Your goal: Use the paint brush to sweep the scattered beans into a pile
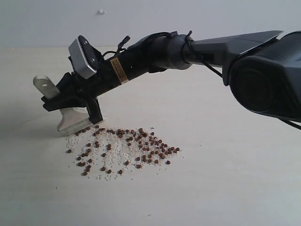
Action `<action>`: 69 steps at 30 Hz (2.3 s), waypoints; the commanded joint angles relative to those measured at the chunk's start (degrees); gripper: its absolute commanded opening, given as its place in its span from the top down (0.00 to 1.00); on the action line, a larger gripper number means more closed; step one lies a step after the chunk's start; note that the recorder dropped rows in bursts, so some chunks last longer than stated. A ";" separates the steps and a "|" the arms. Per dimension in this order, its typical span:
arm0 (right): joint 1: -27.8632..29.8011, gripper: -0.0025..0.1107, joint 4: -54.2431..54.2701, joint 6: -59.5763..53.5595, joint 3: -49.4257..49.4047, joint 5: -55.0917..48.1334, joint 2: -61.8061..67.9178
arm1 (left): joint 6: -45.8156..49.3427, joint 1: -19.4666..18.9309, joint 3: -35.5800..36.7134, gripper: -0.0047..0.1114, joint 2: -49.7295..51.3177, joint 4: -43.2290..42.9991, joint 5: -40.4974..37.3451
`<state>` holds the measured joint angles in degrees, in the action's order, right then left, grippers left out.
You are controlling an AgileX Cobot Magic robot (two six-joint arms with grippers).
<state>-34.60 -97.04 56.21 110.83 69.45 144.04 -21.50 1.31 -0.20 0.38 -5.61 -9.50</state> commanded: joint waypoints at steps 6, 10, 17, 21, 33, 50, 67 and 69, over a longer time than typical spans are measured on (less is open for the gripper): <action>0.11 0.98 -2.91 17.60 0.00 0.51 -2.41 | 0.07 0.35 0.20 0.96 -0.38 0.23 0.16; 0.39 0.98 -2.91 17.15 0.00 0.51 -3.05 | 0.07 0.35 0.20 0.96 -0.38 0.23 0.16; 0.39 0.98 -2.91 9.33 2.19 0.51 -5.81 | 0.07 0.35 0.20 0.96 -0.38 0.23 0.16; 0.09 0.98 -2.91 10.29 3.95 -1.48 -8.82 | 0.07 0.35 0.20 0.96 -0.38 0.23 0.16; -10.06 0.98 -2.91 62.61 -0.79 -46.18 -13.42 | 0.07 0.35 0.20 0.96 -0.38 0.23 0.16; -35.39 0.98 6.62 65.42 -15.78 -117.22 -13.24 | 0.12 0.35 0.20 0.96 -0.38 0.23 0.16; -35.39 0.98 13.90 59.18 -16.15 -125.14 -11.22 | 0.12 0.35 0.20 0.96 -0.38 0.23 0.16; -35.39 0.98 14.33 58.31 -16.15 -127.02 -11.22 | 0.12 0.35 0.20 0.96 -0.38 0.23 0.16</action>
<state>-70.09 -84.61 117.18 94.88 -54.43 132.45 -21.50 1.31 -0.20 0.38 -5.61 -9.50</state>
